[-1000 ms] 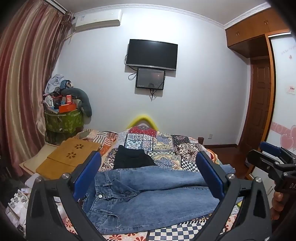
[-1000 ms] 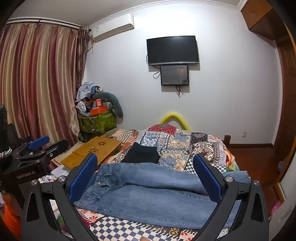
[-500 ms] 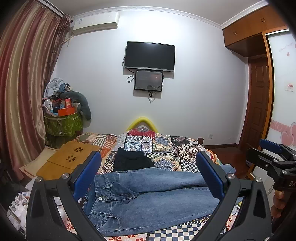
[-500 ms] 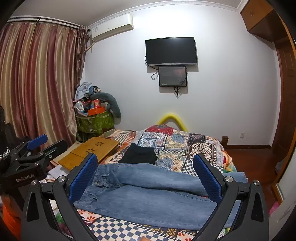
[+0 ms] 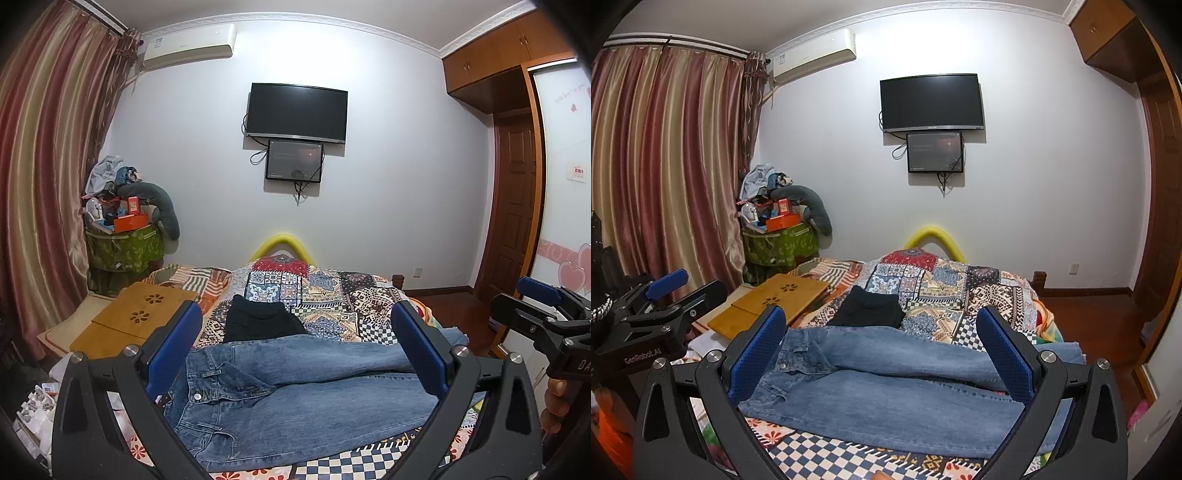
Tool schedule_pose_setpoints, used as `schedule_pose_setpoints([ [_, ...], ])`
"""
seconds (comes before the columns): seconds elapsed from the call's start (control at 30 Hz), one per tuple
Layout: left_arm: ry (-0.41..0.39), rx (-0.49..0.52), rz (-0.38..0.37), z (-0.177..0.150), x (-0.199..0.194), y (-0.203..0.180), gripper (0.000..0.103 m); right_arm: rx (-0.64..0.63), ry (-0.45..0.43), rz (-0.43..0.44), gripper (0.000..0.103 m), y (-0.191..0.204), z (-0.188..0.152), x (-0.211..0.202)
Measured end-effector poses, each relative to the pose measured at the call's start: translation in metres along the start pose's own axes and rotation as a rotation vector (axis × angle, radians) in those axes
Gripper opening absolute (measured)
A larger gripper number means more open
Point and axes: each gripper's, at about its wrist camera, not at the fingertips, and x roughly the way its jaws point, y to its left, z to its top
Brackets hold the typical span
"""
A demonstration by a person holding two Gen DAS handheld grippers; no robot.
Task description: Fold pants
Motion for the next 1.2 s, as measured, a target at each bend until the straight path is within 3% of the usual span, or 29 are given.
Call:
schedule_pose_setpoints([
  [1.2, 0.005, -0.014, -0.007, -0.0057, 0.0035, 0.004, 0.103, -0.006, 0.014, 0.004, 0.103, 0.0031, 0.0013, 0.0029],
])
